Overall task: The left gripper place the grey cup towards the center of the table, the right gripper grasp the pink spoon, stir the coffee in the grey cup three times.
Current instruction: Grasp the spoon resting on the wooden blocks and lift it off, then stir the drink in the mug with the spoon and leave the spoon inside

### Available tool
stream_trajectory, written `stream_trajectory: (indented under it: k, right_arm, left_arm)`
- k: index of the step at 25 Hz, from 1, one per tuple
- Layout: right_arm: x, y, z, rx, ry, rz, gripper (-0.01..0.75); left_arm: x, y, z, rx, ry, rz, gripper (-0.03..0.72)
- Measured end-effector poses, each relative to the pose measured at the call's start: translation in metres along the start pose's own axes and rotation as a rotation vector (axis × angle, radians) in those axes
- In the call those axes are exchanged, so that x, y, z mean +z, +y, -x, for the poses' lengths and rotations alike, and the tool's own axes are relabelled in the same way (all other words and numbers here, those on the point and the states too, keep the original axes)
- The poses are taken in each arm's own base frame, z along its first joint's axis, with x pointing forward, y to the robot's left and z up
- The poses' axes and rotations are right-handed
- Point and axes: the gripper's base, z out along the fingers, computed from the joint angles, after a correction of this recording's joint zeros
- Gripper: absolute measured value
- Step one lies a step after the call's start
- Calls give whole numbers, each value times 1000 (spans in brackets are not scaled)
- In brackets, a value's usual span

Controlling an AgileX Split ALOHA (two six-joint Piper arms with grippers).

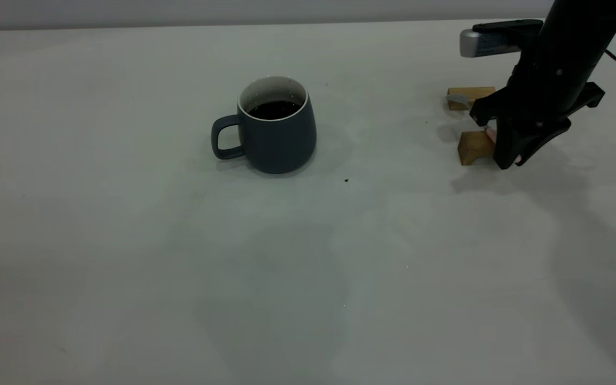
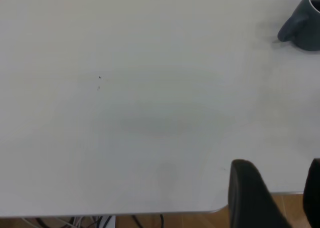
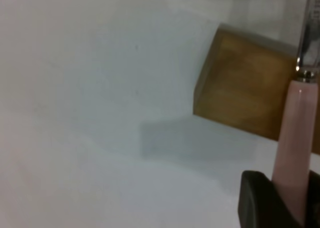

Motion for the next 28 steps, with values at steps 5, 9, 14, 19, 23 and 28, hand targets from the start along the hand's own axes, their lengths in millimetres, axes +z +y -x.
stream_trajectory:
  k: [5, 9, 14, 19, 23, 28]
  right_arm:
    - [-54, 7, 24, 79, -78, 45, 147]
    - [-113, 32, 43, 291, -133, 285, 147]
    - [-128, 84, 50, 456, -58, 669, 147]
    - [-142, 123, 66, 707, -55, 947, 147]
    - [-146, 142, 75, 1022, 31, 1056, 147]
    - [-142, 167, 77, 1364, 231, 1109, 147]
  left_arm:
    - [0, 0, 0, 0, 0, 0, 342]
    - [0, 0, 0, 0, 0, 0, 342]
    - [0, 0, 0, 0, 0, 0, 342]
    - [0, 0, 0, 0, 0, 0, 342]
    - [0, 0, 0, 0, 0, 0, 342]
    - [0, 0, 0, 0, 0, 0, 342]
